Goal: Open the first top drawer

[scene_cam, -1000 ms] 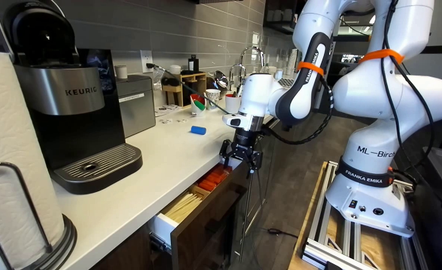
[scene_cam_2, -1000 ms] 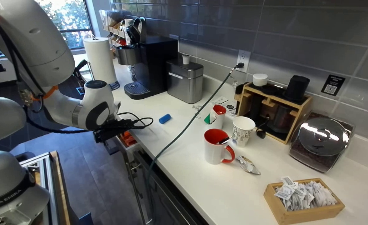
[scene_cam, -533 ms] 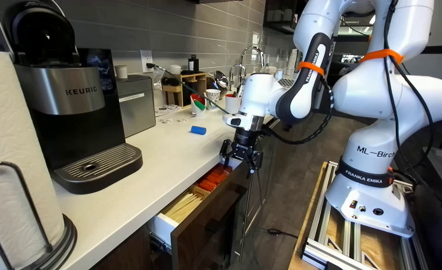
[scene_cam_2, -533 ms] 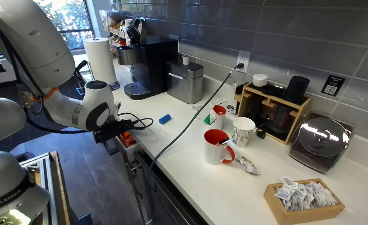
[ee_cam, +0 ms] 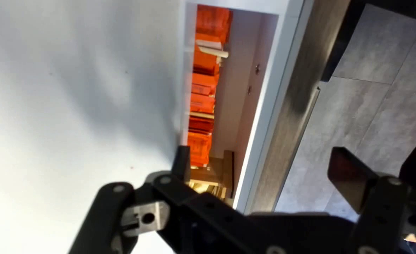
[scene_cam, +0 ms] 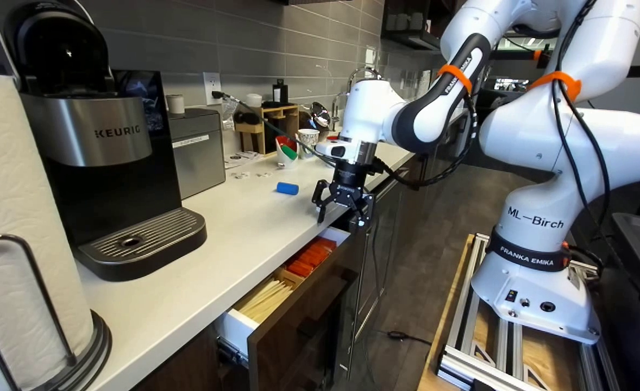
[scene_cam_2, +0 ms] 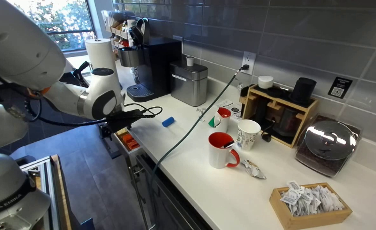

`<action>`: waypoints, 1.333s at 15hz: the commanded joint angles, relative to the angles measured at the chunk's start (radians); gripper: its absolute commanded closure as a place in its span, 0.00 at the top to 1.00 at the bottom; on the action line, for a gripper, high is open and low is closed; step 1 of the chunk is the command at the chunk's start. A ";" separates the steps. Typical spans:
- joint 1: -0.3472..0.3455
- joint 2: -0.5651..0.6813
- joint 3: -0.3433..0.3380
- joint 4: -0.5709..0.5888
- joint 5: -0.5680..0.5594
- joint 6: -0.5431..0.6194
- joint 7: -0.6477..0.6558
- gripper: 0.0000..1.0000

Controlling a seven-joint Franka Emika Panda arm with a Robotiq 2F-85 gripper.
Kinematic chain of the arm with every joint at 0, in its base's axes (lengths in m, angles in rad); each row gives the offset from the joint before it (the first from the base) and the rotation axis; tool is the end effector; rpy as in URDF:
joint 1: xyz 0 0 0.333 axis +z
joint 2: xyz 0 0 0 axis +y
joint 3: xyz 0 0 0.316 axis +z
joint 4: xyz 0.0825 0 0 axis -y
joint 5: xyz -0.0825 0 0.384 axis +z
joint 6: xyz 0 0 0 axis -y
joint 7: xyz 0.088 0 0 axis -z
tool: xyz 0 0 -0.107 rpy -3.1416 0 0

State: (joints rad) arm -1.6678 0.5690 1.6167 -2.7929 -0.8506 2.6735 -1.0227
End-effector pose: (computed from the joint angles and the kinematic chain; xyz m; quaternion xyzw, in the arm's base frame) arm 0.3634 0.0718 0.2387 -0.6372 -0.7623 -0.1039 0.0461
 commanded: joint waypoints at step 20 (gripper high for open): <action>-0.225 0.395 0.465 0.069 -0.129 -0.460 0.148 1.00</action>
State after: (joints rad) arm -1.9538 0.9966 2.0194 -2.7382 -0.9343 2.2681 -0.9958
